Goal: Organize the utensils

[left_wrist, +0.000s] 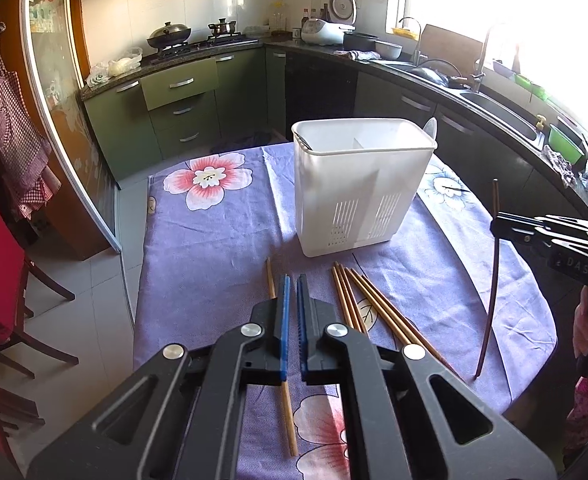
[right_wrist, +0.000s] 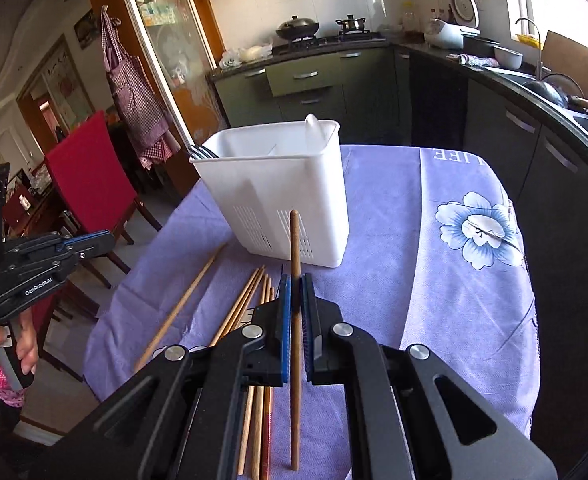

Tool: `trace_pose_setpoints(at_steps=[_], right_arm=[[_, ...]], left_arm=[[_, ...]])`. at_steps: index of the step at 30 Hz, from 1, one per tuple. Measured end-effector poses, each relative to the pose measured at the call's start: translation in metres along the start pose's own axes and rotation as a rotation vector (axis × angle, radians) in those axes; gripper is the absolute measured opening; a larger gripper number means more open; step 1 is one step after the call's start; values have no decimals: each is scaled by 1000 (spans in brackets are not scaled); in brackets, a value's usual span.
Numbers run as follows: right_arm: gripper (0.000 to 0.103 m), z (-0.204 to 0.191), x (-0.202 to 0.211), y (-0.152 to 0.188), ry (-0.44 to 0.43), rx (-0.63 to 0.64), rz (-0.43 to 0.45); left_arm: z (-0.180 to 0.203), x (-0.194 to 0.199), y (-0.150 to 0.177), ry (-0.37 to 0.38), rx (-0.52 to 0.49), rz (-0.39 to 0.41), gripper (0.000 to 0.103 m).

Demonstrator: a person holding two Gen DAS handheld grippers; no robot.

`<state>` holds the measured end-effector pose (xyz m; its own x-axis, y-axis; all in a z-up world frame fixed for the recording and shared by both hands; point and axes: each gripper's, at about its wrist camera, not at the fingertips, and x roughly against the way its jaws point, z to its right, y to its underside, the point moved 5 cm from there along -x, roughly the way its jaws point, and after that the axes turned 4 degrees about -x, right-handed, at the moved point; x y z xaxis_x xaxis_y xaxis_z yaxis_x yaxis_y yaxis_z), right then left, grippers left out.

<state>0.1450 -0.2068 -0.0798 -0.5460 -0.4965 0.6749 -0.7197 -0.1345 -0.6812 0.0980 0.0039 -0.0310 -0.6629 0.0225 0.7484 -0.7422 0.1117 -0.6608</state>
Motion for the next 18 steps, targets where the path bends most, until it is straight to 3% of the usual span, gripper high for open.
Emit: trace_pose_setpoints(at_steps=[4,10,14,18], right_arm=[[6,5,20,-1,-3,-9,29],[6,3,19,3,-11,-11,39],[6,7,20,4,-18,-21,35],[6,10,19,5,-20,-24,31]], left_arm=[[-4,-18,2,19,19,-84,4],[-15,-90,15,79,80,-317,13],[-17,-132,23,58,87,-409,14],[-21,-155,25,16,94,-451,14]])
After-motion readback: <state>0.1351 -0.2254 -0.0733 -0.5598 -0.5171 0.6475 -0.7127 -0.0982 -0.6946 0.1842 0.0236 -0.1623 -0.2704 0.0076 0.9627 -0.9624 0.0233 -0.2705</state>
